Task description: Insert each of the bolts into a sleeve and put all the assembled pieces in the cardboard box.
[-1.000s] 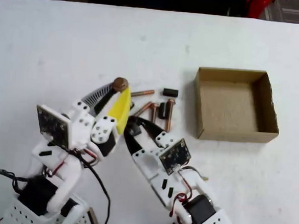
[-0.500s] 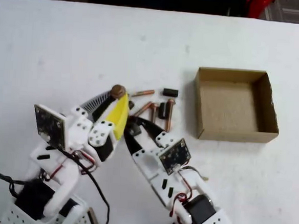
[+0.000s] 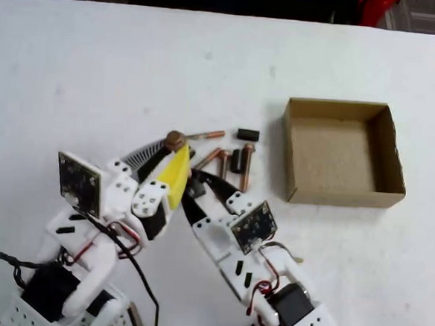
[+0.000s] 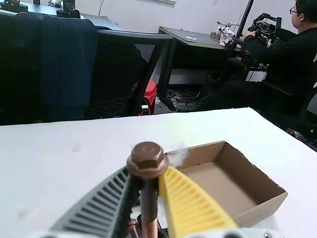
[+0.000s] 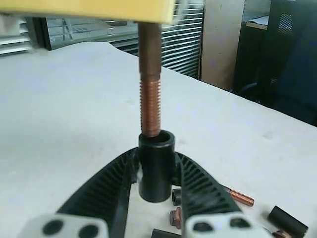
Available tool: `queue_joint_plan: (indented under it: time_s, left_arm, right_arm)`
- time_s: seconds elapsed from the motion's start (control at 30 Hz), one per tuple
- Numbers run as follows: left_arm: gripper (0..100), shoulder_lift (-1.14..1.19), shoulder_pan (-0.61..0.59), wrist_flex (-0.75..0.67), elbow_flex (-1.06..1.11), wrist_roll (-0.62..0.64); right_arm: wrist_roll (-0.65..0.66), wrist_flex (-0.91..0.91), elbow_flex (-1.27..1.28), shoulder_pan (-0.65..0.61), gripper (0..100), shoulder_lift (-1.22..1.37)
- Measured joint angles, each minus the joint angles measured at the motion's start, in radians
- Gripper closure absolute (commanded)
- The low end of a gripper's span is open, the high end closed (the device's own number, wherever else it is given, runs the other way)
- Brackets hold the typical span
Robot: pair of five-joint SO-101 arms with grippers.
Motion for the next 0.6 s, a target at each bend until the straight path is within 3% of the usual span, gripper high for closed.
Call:
queue_joint_plan:
  time_s: [0.6]
  left_arm:
    - [98,0.000,0.002,0.000,0.000,0.044]
  right_arm:
    - [0.000,0.000,0.000,-0.003,98.2,0.000]
